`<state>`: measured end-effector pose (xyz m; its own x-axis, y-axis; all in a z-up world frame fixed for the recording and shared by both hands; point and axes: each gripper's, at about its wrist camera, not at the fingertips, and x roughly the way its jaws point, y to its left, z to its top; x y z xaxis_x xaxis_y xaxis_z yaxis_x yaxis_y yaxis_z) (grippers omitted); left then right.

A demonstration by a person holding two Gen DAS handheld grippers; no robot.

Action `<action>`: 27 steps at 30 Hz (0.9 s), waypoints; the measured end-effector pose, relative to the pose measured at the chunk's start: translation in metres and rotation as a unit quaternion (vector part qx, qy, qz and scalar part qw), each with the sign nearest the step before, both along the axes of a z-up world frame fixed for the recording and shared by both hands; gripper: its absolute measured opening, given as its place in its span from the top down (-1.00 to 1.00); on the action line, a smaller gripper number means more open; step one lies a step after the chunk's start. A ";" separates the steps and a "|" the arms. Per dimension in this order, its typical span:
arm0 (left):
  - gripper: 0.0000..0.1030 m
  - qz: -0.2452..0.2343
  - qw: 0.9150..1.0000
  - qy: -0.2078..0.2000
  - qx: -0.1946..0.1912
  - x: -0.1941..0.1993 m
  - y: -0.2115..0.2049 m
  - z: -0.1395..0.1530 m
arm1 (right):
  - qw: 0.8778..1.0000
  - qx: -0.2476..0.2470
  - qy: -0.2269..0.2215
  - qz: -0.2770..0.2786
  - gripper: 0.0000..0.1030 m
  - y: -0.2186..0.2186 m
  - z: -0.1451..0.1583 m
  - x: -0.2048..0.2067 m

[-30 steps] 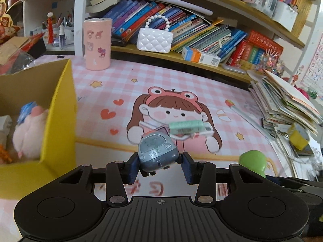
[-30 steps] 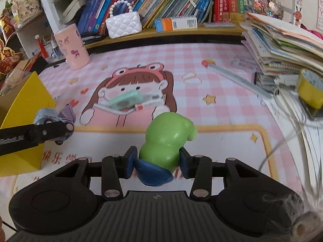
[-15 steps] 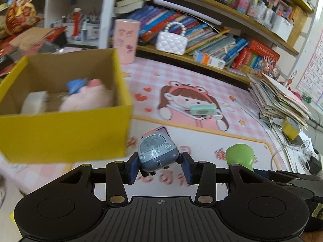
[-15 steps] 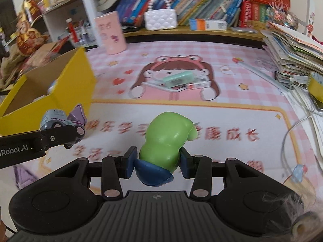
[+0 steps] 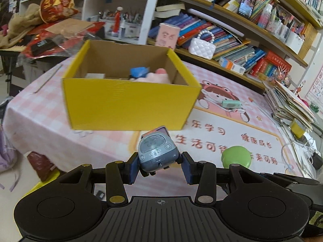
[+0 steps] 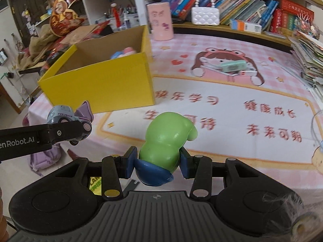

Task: Organize objects
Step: 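Carry the green-and-blue toy in the right tool while the left tool carries the car to the box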

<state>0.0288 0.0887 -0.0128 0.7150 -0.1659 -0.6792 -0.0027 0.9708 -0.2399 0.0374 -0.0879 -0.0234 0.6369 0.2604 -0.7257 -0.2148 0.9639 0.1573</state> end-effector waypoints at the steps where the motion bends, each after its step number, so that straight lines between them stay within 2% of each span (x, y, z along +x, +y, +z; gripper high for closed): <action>1: 0.19 0.001 1.000 -0.001 0.001 -0.004 0.004 0.000 | 1.000 0.001 0.000 0.002 0.20 0.005 0.000 -0.004; 16: 0.19 0.032 0.999 -0.030 -0.004 -0.045 0.054 0.009 | 0.999 -0.008 -0.020 0.038 0.20 0.058 0.009 -0.035; 27: 0.19 0.056 0.996 -0.060 -0.030 -0.032 0.070 0.025 | 0.995 -0.028 -0.056 0.072 0.20 0.074 0.022 -0.024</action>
